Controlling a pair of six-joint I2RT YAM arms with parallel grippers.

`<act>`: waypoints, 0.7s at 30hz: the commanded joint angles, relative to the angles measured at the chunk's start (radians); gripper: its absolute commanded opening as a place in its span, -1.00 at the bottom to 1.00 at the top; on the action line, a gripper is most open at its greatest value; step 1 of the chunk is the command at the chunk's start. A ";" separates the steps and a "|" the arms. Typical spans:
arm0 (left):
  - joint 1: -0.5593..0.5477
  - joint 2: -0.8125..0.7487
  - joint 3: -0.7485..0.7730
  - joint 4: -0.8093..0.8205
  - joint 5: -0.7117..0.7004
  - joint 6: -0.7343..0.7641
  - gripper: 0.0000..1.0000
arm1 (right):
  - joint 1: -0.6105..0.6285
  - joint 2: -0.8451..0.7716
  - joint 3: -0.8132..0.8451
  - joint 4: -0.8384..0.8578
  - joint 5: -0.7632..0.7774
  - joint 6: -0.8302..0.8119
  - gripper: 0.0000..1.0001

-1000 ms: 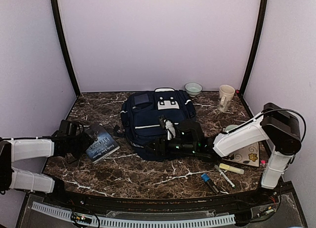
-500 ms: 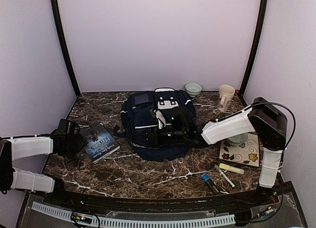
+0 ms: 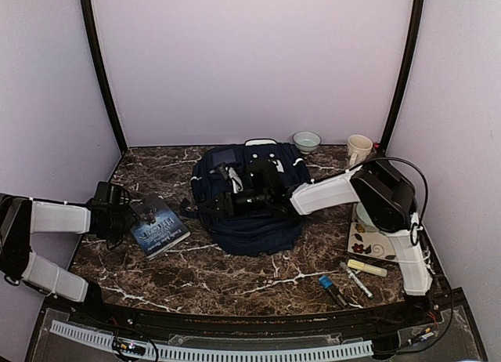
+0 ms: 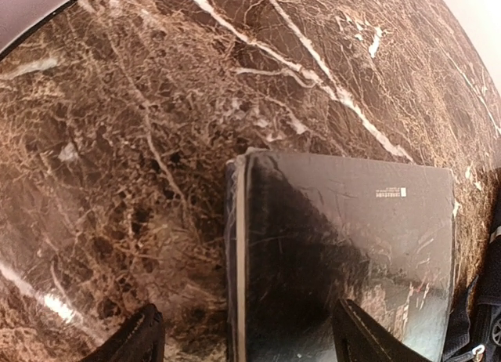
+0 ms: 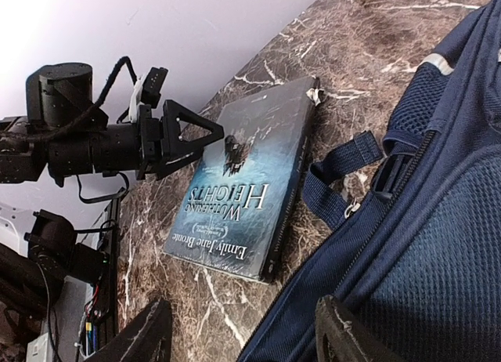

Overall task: Pack the student bag
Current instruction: Move the book to the center of the board.

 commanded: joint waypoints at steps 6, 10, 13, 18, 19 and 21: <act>0.007 0.112 0.017 -0.045 0.105 0.041 0.48 | 0.045 0.211 0.241 -0.045 -0.027 0.048 0.26; 0.006 0.126 0.027 -0.010 0.114 0.072 0.48 | 0.081 0.247 0.320 -0.092 0.016 0.018 0.26; 0.005 0.149 0.049 -0.011 0.129 0.081 0.46 | 0.100 0.310 0.428 -0.139 0.056 0.008 0.27; 0.004 0.167 0.058 -0.013 0.151 0.096 0.42 | 0.113 0.435 0.590 -0.282 0.217 0.020 0.24; 0.003 0.169 0.060 -0.017 0.158 0.105 0.40 | 0.121 0.445 0.606 -0.315 0.270 0.013 0.24; 0.002 0.171 0.063 -0.024 0.169 0.116 0.39 | 0.135 0.457 0.618 -0.367 0.365 0.013 0.25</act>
